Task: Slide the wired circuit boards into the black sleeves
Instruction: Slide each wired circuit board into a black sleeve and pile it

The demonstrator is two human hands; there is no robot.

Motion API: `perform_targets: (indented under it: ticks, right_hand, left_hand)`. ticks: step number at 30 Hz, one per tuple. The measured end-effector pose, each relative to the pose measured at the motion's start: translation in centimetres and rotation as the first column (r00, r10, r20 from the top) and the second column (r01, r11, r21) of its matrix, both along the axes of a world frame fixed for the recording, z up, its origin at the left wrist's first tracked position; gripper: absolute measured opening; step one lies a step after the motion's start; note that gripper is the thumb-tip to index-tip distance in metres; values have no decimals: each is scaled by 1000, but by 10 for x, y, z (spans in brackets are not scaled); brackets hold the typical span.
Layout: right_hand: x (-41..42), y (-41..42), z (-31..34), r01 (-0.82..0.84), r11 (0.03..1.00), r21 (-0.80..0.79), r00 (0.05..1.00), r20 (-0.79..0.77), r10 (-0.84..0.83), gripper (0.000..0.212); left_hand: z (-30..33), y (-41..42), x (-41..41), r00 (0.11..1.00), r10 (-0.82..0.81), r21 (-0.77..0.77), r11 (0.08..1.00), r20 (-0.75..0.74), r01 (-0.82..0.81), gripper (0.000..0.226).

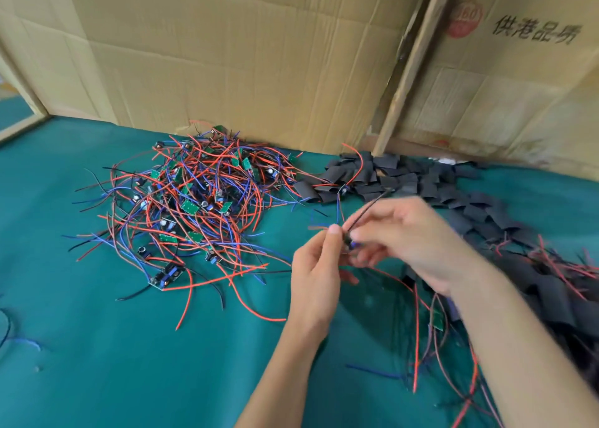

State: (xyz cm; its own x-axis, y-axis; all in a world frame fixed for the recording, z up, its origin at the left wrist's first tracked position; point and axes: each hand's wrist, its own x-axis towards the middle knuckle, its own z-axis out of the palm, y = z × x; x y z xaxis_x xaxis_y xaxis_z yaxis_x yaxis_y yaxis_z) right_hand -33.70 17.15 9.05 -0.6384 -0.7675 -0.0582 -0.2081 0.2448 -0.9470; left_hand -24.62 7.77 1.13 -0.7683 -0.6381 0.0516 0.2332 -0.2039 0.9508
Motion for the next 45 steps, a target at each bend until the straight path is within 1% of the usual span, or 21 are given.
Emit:
perform_targets:
  ticks: [2, 5, 7, 8, 9, 10, 11, 12, 14, 15, 18, 20, 22, 24, 26, 28, 30, 35, 38, 42, 45]
  right_hand:
    - [1, -2, -15, -8, 995, 100, 995, -98, 18, 12]
    - [-10, -4, -12, -44, 978, 206, 968, -232, 92, 12]
    - [-26, -7, -7, -34, 967, 251, 969, -229, 94, 14]
    - [-39, -11, -8, 47, 970, 239, 972, -235, 11, 12]
    - [-53, -17, -11, 186, 958, 218, 949, -291, -118, 7]
    - [-68, -24, -15, 333, 920, 207, 892, -387, -235, 3]
    - [-81, -31, -20, 442, 870, 220, 831, -467, -304, 6]
    - [-90, -39, -26, 500, 825, 263, 796, -515, -318, 12]
    - [-100, -53, -41, 536, 755, 379, 783, -557, -276, 28]
    - [-102, -57, -48, 556, 728, 401, 772, -573, -274, 34]
    - [-102, -60, -57, 641, 681, 354, 709, -612, -349, 29]
    - [-99, -55, -50, 654, 691, 308, 697, -599, -394, 30]
    - [-88, -42, -40, 628, 753, 197, 716, -526, -459, 33]
    - [-60, -26, -30, 533, 842, 78, 798, -378, -470, 39]
    - [-29, -16, -28, 406, 913, 39, 876, -300, -377, 41]
    - [-8, -13, -32, 284, 958, 46, 918, -301, -258, 42]
    - [1, -14, -35, 223, 974, 49, 937, -285, -200, 45]
    - [3, -6, -28, 117, 992, 35, 989, -100, -113, 49]
    - [5, -3, -20, 53, 998, -42, 998, 17, -52, 47]
    - [6, -4, -15, 14, 992, -123, 1000, -12, -15, 41]
    - [6, 1, -14, -47, 981, -186, 998, 32, 53, 40]
  left_hand:
    - [-2, -1, -1, 1000, 20, -4, 1000, 14, -20, 36]
    - [-5, -1, -3, 998, 45, -35, 998, 46, -44, 31]
    - [-6, 1, -4, 997, 54, -16, 998, 61, -54, 28]
    - [-6, 1, -5, 996, 62, 1, 998, 65, -62, 26]
    - [-6, 2, -5, 996, 66, 9, 998, 66, -67, 24]
    - [-6, 3, -5, 996, 67, 3, 998, 65, -67, 22]
    - [-6, 3, -5, 996, 64, -12, 998, 63, -63, 19]
    - [-6, 4, -5, 996, 61, -28, 998, 58, -60, 18]
    - [-6, 3, -4, 997, 61, -54, 997, 51, -59, 18]
    - [-6, 3, -3, 997, 62, -62, 996, 51, -59, 18]
    - [-6, 3, -3, 997, 57, -64, 996, 50, -54, 18]
    - [-6, 3, -3, 997, 54, -60, 997, 51, -51, 20]
    - [-7, 2, -5, 997, 57, -57, 997, 53, -54, 21]
    - [-7, 1, -6, 996, 63, -40, 997, 58, -60, 20]
    - [-9, 1, -6, 996, 70, -16, 997, 57, -69, 20]
    - [-11, 0, -6, 995, 86, -32, 996, 56, -85, 23]
    - [-13, -1, -6, 993, 99, -70, 993, 59, -95, 27]
    - [-14, -3, -5, 992, 97, -146, 986, 82, -85, 30]
    - [-12, -2, -5, 992, 86, -136, 988, 93, -73, 28]
    - [-8, 0, -5, 992, 74, -123, 990, 98, -62, 28]
    - [-7, 1, -3, 993, 59, -109, 993, 99, -48, 26]
